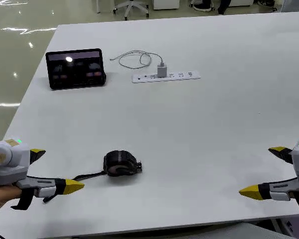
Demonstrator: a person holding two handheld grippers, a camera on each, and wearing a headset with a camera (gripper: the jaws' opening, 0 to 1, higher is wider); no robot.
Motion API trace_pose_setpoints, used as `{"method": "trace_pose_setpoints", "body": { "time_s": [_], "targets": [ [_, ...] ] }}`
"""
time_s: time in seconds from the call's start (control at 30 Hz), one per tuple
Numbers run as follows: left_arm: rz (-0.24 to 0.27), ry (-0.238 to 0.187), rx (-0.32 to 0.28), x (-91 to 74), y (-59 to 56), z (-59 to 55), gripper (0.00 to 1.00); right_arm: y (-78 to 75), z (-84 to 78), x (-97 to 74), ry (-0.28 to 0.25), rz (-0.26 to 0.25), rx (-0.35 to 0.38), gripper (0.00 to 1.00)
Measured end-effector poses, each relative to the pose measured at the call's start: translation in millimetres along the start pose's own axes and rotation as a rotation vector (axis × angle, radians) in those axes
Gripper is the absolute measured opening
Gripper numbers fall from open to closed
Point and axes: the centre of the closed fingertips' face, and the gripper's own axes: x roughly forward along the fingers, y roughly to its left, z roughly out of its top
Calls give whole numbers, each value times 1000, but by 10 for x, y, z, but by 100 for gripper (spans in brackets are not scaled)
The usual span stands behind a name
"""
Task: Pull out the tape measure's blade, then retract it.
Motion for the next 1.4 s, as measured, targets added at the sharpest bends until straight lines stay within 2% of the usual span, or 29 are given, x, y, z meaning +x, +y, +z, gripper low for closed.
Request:
{"method": "trace_pose_setpoints", "body": {
  "time_s": [0.07, 0.1, 0.17, 0.23, 0.3, 0.33, 0.4, 0.57, 0.73, 0.83, 0.87, 0.9, 0.93, 1.0, 1.07, 1.17, 1.27, 1.33, 1.4],
  "targets": [
    [-18, 9, 0, 52, -17, 45, 99, 27, 114, 41, -34, 24, -38, 100],
    [-38, 11, 22, 81, -42, 73, 98, 23, 140, 54, -33, 21, -37, 100],
    [-47, 17, 44, 142, -59, 128, 98, 18, 177, 111, -25, 26, -32, 100],
    [-59, 11, 97, 198, -70, 185, 98, 46, 222, 158, -27, 43, -39, 100],
    [-103, 38, 82, 271, -135, 183, 97, 85, 277, 214, -27, 53, -50, 100],
    [-100, 38, 98, 303, -134, 201, 98, 105, 304, 239, -31, 58, -62, 100],
    [-112, 63, 152, 379, -164, 224, 98, 156, 384, 306, -59, 66, -85, 100],
    [-173, 130, 197, 573, -280, 222, 99, 344, 430, 487, -41, 127, -116, 100],
    [-216, 173, 274, 703, -399, 245, 100, 375, 426, 620, -29, 153, -133, 100],
    [-242, 187, 297, 772, -458, 266, 100, 407, 459, 679, -37, 174, -151, 100],
    [-243, 219, 327, 814, -457, 227, 100, 436, 493, 704, -50, 191, -149, 100],
    [-223, 240, 381, 842, -409, 210, 100, 452, 516, 720, -61, 198, -147, 100],
    [-225, 265, 428, 866, -403, 182, 100, 473, 527, 746, -57, 200, -153, 100],
    [-279, 287, 391, 925, -448, 135, 100, 509, 512, 800, -41, 215, -164, 100],
    [-278, 283, 422, 971, -466, 192, 100, 534, 505, 868, -30, 222, -171, 100],
    [-303, 296, 431, 1022, -526, 236, 99, 583, 523, 956, -24, 240, -177, 100],
    [-328, 309, 446, 1094, -572, 274, 98, 632, 665, 1059, -82, 243, -229, 100],
    [-340, 320, 453, 1114, -618, 281, 98, 677, 718, 1104, -94, 266, -227, 100],
    [-360, 324, 450, 1164, -627, 306, 97, 718, 825, 1162, -133, 277, -211, 100]
  ]
}}
